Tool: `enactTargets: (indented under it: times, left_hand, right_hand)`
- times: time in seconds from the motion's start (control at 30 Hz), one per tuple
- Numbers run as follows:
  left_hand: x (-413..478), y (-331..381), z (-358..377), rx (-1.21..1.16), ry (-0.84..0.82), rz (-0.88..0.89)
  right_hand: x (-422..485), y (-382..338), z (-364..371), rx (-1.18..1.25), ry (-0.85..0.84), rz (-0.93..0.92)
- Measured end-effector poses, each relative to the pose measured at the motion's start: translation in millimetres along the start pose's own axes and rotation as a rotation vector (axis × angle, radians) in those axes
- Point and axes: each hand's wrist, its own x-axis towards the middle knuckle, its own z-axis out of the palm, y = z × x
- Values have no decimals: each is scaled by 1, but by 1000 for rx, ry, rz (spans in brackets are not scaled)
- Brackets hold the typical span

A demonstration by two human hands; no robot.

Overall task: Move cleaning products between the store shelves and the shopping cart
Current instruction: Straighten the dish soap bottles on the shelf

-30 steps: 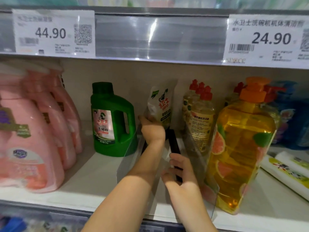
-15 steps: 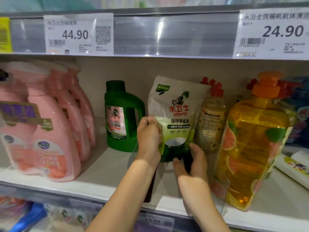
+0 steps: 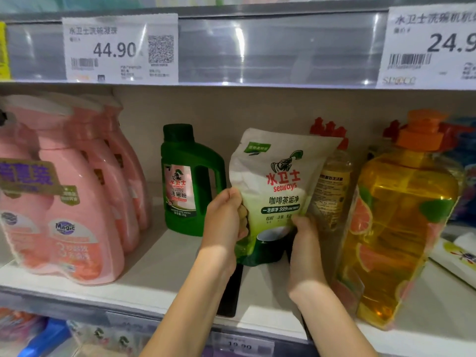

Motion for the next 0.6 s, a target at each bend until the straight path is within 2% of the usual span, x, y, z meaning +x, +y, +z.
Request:
enactTargets:
  times: [0.07,0.2,0.27,0.43,0.6]
  left_hand:
    - [0,-1,-1,-30,33,-11]
    - [4,-10,1,11,119,109]
    - [3,-15,5,53,156,173]
    - [-1,-24,13,38,191,333]
    - [-1,-41,14,128,126,257]
  right_hand:
    - [-2,0,5,77,-9,-1]
    - [-15,-10,7,-40,86,-81]
    - [-25,-8,8,-151,130,-117]
    - [-50,1,13,-599,289,-409]
    - [-63,7,3,-663,204,-364]
